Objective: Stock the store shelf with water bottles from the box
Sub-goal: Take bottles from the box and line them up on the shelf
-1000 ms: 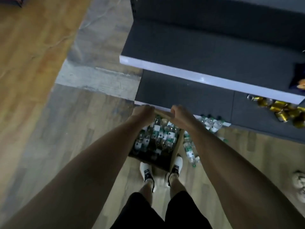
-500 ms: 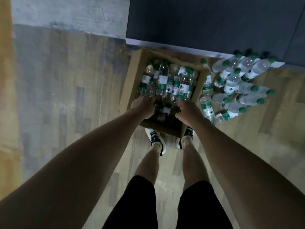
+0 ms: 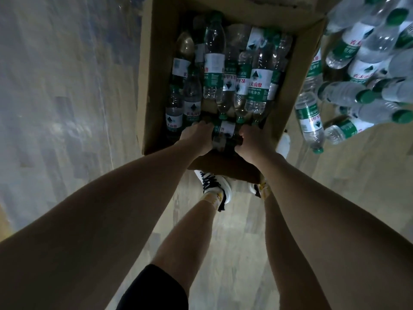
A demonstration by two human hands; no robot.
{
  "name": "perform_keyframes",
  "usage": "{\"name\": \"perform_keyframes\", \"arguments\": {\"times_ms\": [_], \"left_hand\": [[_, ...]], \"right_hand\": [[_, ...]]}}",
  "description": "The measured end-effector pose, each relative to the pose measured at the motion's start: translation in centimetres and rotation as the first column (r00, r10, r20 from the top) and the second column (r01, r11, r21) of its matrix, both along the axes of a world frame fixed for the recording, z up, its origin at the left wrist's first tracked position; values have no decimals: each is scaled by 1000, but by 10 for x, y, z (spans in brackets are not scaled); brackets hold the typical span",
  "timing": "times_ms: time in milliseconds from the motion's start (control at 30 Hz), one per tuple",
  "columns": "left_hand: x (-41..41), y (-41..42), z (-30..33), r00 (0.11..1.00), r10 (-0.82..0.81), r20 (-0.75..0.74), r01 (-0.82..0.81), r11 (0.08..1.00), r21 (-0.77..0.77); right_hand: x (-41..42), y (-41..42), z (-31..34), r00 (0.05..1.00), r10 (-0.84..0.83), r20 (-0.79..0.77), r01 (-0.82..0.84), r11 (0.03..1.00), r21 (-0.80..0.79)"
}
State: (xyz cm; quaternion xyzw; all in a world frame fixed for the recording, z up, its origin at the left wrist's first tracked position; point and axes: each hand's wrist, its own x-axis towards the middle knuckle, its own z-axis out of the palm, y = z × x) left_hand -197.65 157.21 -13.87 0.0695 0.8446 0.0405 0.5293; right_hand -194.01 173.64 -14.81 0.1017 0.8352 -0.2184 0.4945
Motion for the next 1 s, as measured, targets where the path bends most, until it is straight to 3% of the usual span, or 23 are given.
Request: {"name": "perform_keyframes", "arguments": {"times_ms": [267, 500, 767, 833, 933, 1000], "left_hand": [[-2, -3, -80, 998, -44, -54, 43, 999, -20], [1, -6, -111, 988, -86, -129, 88, 996, 14], [10, -11, -102, 980, -102, -174, 105, 994, 9], [9, -13, -88, 978, -93, -185, 94, 996, -3], [5, -12, -61, 976, -109, -186, 107, 994, -21], [0, -11, -38, 973, -112, -200, 109, 994, -24]], "right_hand": [[14, -10, -87, 996, 74, -54, -71, 996, 52], [19, -31, -133, 967, 249, -63, -227, 944, 240], [6, -27, -134, 927, 327, 183, -365, 899, 243], [12, -24, -118, 929, 303, 210, -347, 913, 214], [18, -19, -87, 978, 113, 175, -136, 983, 125], [12, -17, -62, 983, 68, 169, -93, 985, 145]]}}
